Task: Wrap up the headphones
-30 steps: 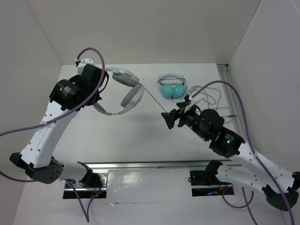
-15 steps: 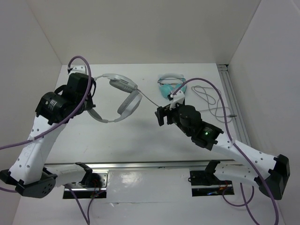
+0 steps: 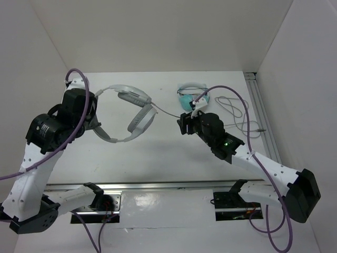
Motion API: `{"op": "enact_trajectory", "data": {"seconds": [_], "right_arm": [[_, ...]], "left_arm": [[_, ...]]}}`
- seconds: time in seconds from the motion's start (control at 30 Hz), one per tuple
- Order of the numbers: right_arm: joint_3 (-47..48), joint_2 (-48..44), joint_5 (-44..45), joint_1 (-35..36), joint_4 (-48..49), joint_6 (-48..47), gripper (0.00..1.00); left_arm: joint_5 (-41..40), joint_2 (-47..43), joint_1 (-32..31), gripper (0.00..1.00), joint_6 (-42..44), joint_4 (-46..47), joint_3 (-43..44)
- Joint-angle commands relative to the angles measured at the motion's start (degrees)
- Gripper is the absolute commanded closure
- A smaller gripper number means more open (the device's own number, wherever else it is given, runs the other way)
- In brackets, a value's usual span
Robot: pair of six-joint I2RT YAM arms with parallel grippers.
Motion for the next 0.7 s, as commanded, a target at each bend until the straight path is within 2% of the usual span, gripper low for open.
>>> {"op": "enact_trajectory", "data": {"seconds": [0.0, 0.13, 0.33, 0.4, 0.43, 0.47, 0.67], "right_arm": [[-2.7, -0.4, -4.6, -2.0, 4.9, 0.6, 0.36], [-7.2, -1.7, -14.7, -3.4, 10.2, 0.6, 0.37], [-10.6, -0.8, -17.4, -4.1, 15.0, 0.6, 0.52], [-11.1, 0.0, -18.0, -4.8, 16.5, 0.6, 0.63], [-11.1, 0.0, -18.7, -5.4, 17.0, 1.3, 0.79], [-11.1, 0.7, -18.7, -5.4, 17.0, 1.3, 0.86], [-12.3, -2.4, -15.7, -5.4, 14.7, 2.0, 0.86]], "left_arm": [[-3.0, -1.5, 0.3, 1.0, -4.5, 2.3, 2.4], [-3.5, -2.1, 0.3, 1.0, -4.5, 1.2, 4.7], [-3.5, -2.6, 0.3, 1.0, -4.5, 0.6, 6.3], [-3.5, -2.6, 0.3, 1.0, -4.5, 0.6, 6.3], [-3.5, -3.1, 0.3, 1.0, -5.0, 0.6, 6.3], [-3.5, -3.1, 0.3, 1.0, -5.0, 0.6, 5.8], [-8.3, -2.6, 0.9, 1.0, -5.6, 0.1, 4.0]]}}
